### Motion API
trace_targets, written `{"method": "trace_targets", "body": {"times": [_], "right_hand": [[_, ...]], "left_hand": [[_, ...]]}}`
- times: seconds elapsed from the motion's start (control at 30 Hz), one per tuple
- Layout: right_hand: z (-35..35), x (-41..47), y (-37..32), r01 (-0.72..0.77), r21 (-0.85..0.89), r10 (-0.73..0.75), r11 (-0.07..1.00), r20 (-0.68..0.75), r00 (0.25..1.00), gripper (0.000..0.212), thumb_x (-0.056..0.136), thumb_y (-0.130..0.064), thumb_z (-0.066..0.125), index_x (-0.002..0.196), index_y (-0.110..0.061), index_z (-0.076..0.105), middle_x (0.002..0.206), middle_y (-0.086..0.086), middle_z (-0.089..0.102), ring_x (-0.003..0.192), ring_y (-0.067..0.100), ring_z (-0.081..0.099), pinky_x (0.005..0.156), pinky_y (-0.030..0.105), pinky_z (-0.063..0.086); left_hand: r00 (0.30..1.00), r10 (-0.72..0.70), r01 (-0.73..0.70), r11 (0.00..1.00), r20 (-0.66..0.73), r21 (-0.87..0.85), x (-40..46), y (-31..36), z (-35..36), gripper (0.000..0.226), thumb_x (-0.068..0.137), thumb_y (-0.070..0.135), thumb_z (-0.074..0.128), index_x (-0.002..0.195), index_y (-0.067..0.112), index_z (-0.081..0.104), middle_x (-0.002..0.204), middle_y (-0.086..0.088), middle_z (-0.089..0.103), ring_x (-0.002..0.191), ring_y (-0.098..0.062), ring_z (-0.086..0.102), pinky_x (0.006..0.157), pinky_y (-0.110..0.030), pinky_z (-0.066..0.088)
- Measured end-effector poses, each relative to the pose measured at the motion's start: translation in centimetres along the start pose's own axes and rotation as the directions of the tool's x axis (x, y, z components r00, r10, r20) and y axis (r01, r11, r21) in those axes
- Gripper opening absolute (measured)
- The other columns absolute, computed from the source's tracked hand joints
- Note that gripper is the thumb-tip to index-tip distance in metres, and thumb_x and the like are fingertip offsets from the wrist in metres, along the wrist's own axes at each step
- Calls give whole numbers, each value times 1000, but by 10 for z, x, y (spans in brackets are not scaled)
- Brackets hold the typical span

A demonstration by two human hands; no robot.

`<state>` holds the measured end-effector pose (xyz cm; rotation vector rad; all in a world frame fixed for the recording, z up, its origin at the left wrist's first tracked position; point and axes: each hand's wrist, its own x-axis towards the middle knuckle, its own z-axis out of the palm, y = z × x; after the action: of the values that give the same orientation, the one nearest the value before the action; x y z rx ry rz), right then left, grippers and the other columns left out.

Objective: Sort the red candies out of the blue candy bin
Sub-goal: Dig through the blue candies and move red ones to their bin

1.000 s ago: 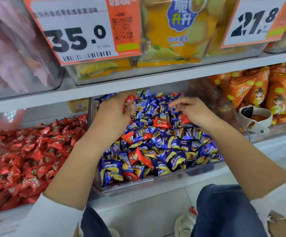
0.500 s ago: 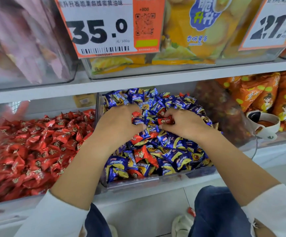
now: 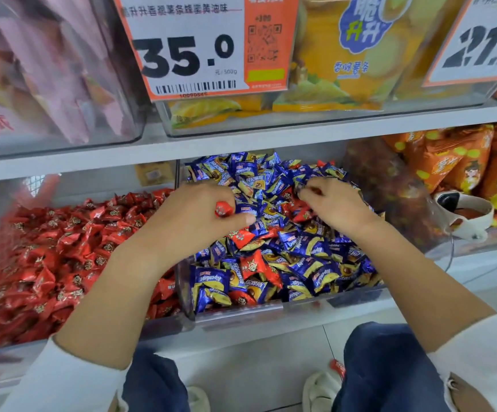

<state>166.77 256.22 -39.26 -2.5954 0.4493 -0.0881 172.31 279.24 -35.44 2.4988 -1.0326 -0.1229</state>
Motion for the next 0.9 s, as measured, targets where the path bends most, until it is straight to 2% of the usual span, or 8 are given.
{"method": "trace_targets", "body": {"times": [0.07, 0.17, 0.23, 0.3, 0.43, 0.6, 0.77, 0.9], "right_hand": [[-8, 0, 1, -21, 96, 29, 995, -87, 996, 37, 90, -40, 58, 75, -6, 57, 66, 10, 54, 66, 26, 53, 61, 32, 38], [-19, -11, -3, 34, 260, -41, 965, 24, 999, 17, 86, -22, 66, 75, -16, 55, 66, 4, 56, 48, 9, 54, 46, 19, 40], [-18, -24, -13, 97, 279, -153, 955, 184, 971, 15, 89, -13, 60, 90, -28, 60, 80, -1, 62, 51, 2, 57, 50, 13, 42], [-8, -35, -20, 226, 151, -261, 962, 279, 924, 24, 92, -19, 57, 109, -35, 61, 97, -5, 63, 76, 7, 61, 70, 20, 45], [9, -44, -32, 390, -191, -348, 901, 219, 912, 40, 96, -34, 49, 136, -31, 46, 127, 1, 55, 113, 22, 54, 90, 32, 44], [28, -48, -40, 454, -450, -413, 769, 193, 890, 54, 99, -28, 41, 149, -26, 19, 133, 8, 46, 93, 32, 61, 57, 32, 39], [8, -40, -35, 402, -257, -403, 879, 51, 914, 45, 99, -27, 40, 143, -27, 34, 110, 9, 58, 89, 29, 62, 71, 35, 48], [-28, -30, -12, 210, -98, -219, 973, -98, 971, 21, 97, -31, 43, 103, -20, 61, 73, 3, 60, 72, 27, 57, 65, 30, 38]], "left_hand": [[1000, 19, -19, 998, -5, 68, -1, 3, 4, 36, 79, 61, 55, 66, 27, 53, 74, 6, 55, 70, -13, 53, 63, -29, 36], [999, -8, 3, 991, 39, 133, -4, 9, 4, 32, 85, 57, 54, 97, 28, 60, 73, 9, 57, 66, -7, 52, 61, -27, 36], [994, -23, 0, 977, 106, 214, -6, 11, 4, 52, 84, 59, 54, 127, 30, 51, 101, 4, 65, 89, -14, 59, 75, -29, 43], [989, -23, -25, 945, 144, 327, -7, 12, 8, 63, 82, 61, 55, 137, 33, 41, 125, 2, 58, 112, -19, 55, 85, -32, 45], [991, 0, -58, 903, 134, 425, -5, 16, 19, 55, 81, 62, 56, 126, 30, 49, 113, 4, 53, 102, -18, 57, 70, -30, 42], [995, 13, -43, 951, 100, 306, -3, 14, 20, 33, 86, 47, 58, 110, 25, 53, 99, 3, 45, 85, -16, 52, 64, -27, 38], [999, 35, -33, 995, -21, 99, -4, 11, 11, 13, 87, 28, 60, 88, 22, 49, 91, 3, 42, 71, -15, 49, 62, -25, 33], [996, 44, -46, 999, -73, -26, -6, 12, 4, 26, 78, 27, 61, 70, 29, 37, 77, 5, 41, 61, -9, 42, 55, -20, 31]]}}
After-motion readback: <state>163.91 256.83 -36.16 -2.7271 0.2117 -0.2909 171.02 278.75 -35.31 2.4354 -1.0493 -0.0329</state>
